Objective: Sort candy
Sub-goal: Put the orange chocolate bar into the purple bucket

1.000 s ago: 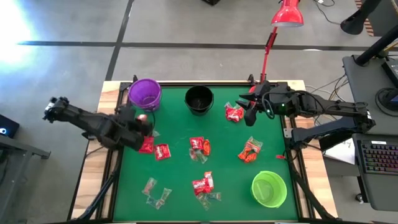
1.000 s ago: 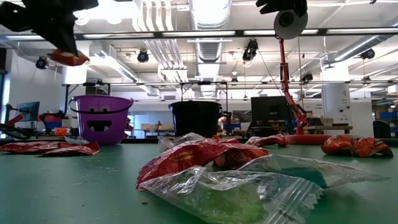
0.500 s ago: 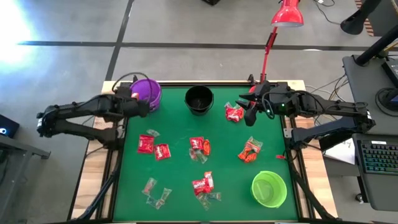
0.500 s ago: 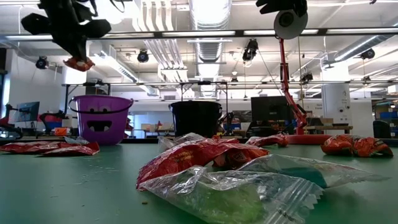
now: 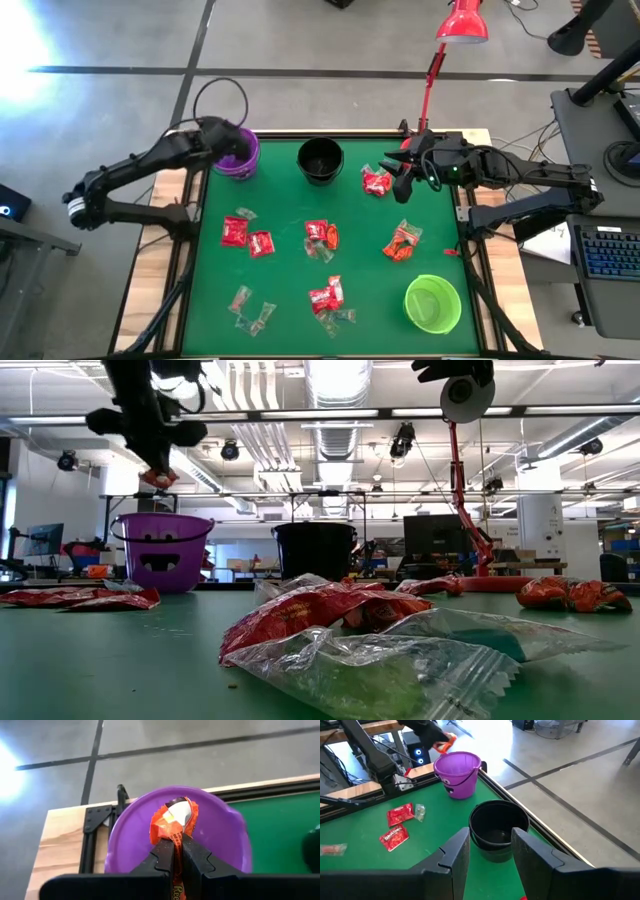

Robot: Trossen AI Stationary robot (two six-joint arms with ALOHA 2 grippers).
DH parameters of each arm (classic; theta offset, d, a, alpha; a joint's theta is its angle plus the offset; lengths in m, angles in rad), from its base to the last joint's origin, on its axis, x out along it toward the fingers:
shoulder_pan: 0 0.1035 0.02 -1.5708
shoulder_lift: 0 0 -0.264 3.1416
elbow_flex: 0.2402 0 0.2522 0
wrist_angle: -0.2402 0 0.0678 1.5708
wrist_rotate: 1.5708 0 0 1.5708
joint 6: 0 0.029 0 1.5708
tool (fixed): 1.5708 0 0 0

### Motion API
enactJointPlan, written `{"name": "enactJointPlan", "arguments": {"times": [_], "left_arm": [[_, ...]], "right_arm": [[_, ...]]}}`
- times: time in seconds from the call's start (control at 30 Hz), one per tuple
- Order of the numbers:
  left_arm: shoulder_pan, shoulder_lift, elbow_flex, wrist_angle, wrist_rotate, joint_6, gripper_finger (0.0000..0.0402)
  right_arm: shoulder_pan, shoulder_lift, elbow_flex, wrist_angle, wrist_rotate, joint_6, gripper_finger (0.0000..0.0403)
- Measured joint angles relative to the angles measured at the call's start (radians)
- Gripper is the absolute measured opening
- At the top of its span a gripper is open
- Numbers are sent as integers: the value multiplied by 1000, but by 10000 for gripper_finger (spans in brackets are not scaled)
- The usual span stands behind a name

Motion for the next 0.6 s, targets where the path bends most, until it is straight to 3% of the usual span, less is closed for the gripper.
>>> {"name": "enactJointPlan", "arguments": {"times": [0.27,0.6], "left_arm": [[79,105,0,4,40,110,3],[105,172,0,26,68,189,50]], "right_arm": [[0,0,0,-4,0,1,137],[0,0,0,-4,0,11,137]]}}
